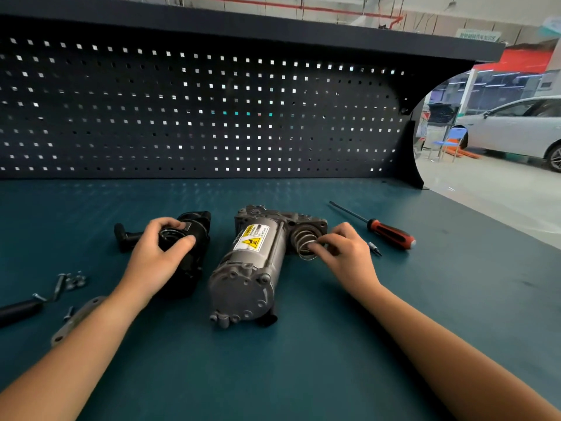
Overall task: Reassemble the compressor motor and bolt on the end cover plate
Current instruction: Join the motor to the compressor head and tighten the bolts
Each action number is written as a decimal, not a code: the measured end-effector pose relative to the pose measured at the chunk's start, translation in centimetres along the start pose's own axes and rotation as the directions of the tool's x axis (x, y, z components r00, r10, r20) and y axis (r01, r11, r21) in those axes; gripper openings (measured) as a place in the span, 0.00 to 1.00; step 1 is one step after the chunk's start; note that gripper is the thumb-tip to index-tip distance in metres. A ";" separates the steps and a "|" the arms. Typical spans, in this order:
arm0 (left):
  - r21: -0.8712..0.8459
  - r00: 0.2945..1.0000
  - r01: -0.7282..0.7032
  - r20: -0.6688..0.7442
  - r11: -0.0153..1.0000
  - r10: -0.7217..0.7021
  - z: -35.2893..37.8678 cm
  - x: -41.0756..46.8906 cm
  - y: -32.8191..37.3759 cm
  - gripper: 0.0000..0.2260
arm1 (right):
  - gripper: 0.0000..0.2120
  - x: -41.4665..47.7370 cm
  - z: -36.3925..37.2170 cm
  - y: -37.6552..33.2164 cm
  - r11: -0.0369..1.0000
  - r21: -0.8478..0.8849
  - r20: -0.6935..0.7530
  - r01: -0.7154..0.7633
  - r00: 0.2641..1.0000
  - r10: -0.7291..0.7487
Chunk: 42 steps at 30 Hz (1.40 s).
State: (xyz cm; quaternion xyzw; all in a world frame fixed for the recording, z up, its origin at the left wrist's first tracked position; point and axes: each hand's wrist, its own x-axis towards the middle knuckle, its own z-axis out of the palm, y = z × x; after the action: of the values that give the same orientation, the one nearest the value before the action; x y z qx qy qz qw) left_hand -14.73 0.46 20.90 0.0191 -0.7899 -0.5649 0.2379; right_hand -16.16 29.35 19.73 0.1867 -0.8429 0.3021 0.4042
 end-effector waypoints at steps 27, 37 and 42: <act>0.093 0.990 -0.119 -0.069 0.988 0.126 0.3 -0.4 -0.1 0.11 | 0.08 -0.3 -0.5 -1.0 0.941 0.087 0.137 -0.327 0.939 0.314; 0.305 0.963 -0.193 -0.122 0.933 0.239 -0.1 -0.8 0.8 0.11 | 0.04 -0.2 -0.5 -0.3 0.925 0.117 0.152 -0.360 0.927 0.342; 0.424 0.941 -0.274 -0.067 0.863 0.331 -0.9 -1.7 1.2 0.06 | 0.09 -0.1 -0.7 -0.2 0.775 0.295 0.297 -0.559 0.825 0.481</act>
State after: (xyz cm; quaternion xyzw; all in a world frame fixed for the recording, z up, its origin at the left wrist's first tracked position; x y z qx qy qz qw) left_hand -12.56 0.59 21.65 -0.0172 -0.8652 -0.3402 0.3681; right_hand -15.59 29.70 20.10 0.0479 -0.8260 0.5344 0.1730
